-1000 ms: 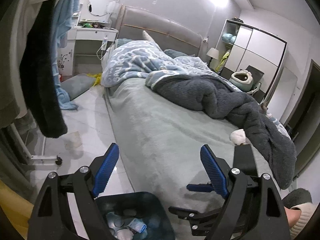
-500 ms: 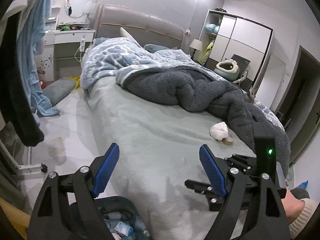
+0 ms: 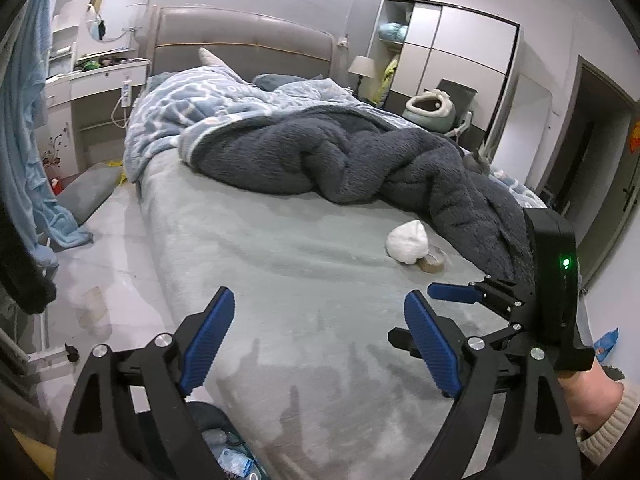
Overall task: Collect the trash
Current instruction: 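Move both tools back over the bed toward the white cloth and tape ring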
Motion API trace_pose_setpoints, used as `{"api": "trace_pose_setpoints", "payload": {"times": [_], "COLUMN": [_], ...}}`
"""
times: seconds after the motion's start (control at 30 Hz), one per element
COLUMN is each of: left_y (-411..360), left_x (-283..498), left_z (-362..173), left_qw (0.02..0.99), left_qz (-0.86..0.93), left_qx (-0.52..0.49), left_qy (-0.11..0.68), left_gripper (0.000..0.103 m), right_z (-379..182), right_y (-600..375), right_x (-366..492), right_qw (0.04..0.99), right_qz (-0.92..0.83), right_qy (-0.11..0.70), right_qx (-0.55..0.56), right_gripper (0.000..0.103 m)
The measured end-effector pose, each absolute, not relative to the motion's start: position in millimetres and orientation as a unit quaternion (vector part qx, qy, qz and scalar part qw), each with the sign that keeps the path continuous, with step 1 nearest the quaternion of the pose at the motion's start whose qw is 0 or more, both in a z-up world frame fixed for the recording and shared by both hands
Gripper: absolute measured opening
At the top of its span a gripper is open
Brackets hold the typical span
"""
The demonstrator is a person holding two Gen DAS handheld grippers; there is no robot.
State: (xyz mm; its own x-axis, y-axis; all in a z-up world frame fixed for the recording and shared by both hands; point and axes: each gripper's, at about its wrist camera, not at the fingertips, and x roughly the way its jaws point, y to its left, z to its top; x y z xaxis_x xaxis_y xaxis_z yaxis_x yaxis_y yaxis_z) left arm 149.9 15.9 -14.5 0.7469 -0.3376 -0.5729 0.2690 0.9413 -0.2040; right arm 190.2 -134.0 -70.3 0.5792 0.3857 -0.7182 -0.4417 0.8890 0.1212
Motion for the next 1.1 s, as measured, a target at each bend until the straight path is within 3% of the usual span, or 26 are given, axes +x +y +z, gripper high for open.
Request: {"api": "trace_pose_setpoints", "payload": {"times": [1.1], "left_y": [-77], "left_x": [222], "left_z": [-45], "left_qw": [0.915], "left_qz": [-0.221], "left_qx": [-0.039], "left_qy": [0.336], "left_gripper": [0.095], "right_z": [-93], "right_y": [-242], "right_x": [209], "right_qw": [0.910], "right_qz": [0.176], "right_qy": [0.372], "right_qx": [-0.045], "right_gripper": [0.094]}}
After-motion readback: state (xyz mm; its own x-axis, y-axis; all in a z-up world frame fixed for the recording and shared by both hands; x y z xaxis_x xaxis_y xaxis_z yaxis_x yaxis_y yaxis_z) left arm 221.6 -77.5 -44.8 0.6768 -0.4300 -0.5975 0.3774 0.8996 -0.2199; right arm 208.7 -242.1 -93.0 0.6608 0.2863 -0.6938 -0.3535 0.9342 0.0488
